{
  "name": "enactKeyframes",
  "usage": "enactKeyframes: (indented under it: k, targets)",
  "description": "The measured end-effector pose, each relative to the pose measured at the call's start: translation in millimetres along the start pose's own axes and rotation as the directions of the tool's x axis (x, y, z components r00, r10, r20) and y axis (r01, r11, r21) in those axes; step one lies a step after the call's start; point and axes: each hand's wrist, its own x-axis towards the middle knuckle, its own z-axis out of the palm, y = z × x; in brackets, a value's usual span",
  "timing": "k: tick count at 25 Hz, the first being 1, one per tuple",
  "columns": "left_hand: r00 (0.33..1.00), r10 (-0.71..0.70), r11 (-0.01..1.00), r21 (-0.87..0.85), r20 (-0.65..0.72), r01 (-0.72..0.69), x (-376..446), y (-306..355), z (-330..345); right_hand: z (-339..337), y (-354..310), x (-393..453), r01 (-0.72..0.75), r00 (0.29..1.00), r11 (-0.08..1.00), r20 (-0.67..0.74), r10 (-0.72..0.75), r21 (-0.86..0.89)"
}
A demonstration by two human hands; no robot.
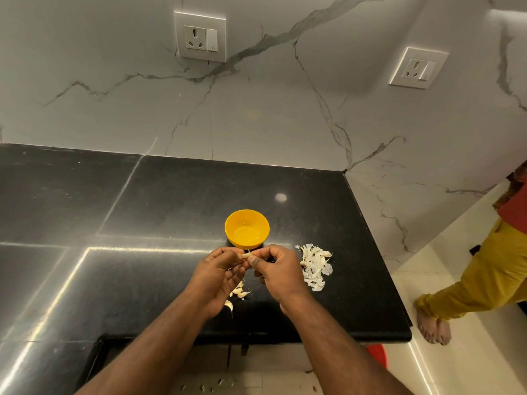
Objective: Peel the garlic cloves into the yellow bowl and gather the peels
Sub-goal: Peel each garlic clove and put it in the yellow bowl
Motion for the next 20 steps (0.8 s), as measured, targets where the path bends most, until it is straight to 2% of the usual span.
enactKeyframes:
  k: [10,14,20]
  targets:
    - [0.999,0.002,0.999,-0.045,0.042,0.000,1.5,1.8,-1.6,-0.3,0.0,2.8,-0.009,1.000,1.000,0.004,0.009,-0.005]
    - [0.999,0.007,1.000,-0.001,0.041,-0.007,5.3,2.7,-6.1,-2.1,-4.6,1.8,0.002,0.999,0.997,0.047,-0.005,0.080]
    - [1.000,-0.006,0.999,0.041,0.028,0.005,9.8,0.9,-8.5,-1.8,0.4,1.8,0.077,0.996,0.995,0.052,-0.074,-0.058]
